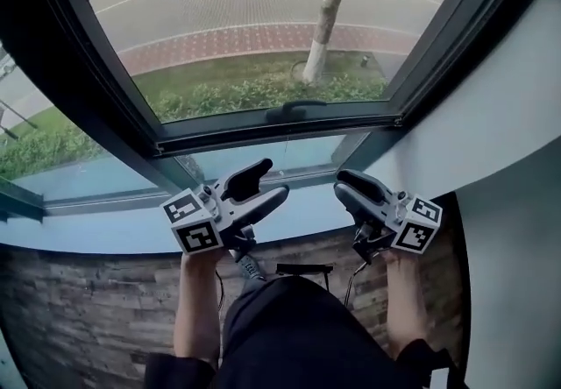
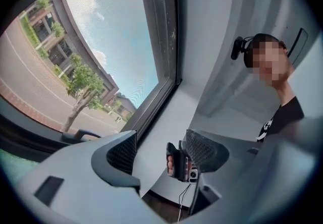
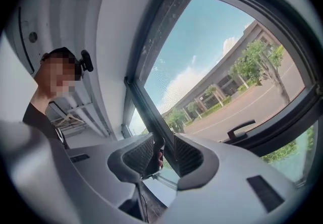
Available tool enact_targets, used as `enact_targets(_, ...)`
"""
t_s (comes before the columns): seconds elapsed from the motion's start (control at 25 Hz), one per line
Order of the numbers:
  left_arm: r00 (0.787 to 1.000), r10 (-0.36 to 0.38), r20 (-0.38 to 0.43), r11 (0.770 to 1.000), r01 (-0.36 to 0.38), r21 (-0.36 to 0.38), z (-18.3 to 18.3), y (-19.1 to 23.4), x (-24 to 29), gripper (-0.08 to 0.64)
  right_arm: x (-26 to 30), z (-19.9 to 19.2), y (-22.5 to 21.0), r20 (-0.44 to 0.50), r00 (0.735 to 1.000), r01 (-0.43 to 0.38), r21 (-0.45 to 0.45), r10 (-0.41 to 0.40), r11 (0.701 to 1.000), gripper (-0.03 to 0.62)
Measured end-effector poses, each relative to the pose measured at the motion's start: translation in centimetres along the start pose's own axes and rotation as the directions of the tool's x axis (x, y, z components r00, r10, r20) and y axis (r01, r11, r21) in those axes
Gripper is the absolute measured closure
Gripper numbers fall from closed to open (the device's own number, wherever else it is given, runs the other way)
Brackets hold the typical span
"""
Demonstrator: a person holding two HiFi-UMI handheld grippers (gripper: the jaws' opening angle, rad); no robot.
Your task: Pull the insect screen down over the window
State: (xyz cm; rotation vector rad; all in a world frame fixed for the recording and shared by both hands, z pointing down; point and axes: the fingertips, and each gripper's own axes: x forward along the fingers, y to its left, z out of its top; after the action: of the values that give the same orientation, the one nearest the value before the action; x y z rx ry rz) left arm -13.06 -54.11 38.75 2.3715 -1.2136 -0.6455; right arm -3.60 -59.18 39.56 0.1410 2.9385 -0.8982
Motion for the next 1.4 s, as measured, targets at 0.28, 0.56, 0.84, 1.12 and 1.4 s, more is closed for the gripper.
enact_targets(0.28, 0.998, 0.069, 0.007, 0.997, -0.069, 0.021, -1.9, -3.6, 0.3, 0.232, -4.7, 0.2, 2.2, 0.034, 0.998, -0.055, 0.019, 0.054, 0.998, 0.480)
enact_targets(0.56, 0.994, 0.106, -0.007, 0.994, -0.106, 0.031, -5.5, -8.2, 1.0, 0.232, -9.3, -1.0, 4.0, 0.041, 0.994, -0.105, 0.053, 0.103, 0.993, 0.492)
enact_targets(0.84, 0.987, 0.157, -0.037, 0.986, -0.154, 0.066, -7.0, -10.2, 2.1, 0.232, -10.5, -1.4, 4.3, 0.031, 0.982, -0.190, 0.093, 0.188, 0.977, 0.492)
enact_targets(1.12, 0.983, 0.179, -0.051, 0.983, -0.176, 0.059, -8.8, -11.0, 1.4, 0.232, -11.7, -3.4, 4.8, 0.034, 0.980, -0.199, 0.123, 0.196, 0.972, 0.492)
enact_targets(1.4, 0.990, 0.130, -0.053, 0.989, -0.126, 0.079, -9.3, -12.0, 0.6, 0.232, -12.0, -4.5, 5.9, 0.049, 0.984, -0.174, 0.086, 0.170, 0.981, 0.498)
